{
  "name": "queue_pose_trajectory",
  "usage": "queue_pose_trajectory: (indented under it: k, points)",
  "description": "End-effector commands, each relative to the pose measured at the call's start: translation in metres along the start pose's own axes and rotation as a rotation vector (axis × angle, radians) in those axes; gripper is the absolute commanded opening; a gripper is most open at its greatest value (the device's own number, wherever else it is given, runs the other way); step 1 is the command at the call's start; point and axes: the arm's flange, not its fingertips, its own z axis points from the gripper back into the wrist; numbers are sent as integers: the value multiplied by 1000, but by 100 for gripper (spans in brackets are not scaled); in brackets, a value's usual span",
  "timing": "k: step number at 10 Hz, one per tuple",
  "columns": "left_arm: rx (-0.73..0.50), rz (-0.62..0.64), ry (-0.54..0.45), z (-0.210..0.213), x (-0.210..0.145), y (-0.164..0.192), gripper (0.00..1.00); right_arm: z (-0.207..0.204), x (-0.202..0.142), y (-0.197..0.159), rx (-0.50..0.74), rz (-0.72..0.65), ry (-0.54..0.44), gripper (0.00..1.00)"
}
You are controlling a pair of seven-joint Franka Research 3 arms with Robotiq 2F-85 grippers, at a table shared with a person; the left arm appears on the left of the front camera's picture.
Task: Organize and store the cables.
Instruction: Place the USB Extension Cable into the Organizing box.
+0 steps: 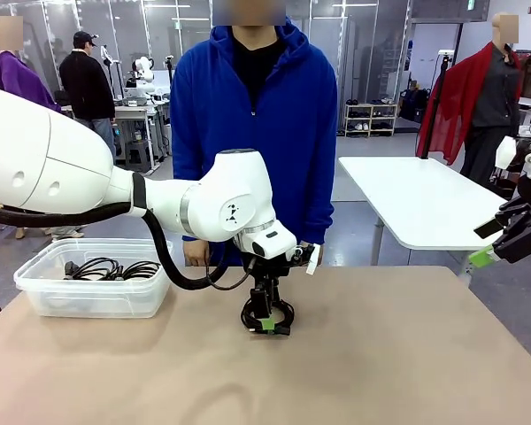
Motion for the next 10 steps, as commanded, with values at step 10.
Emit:
queue_pose_trajectory:
  k: [10]
  points:
    - [-23, 22, 55, -12, 6, 17, 100, -1, 0, 0, -5, 3, -11, 100]
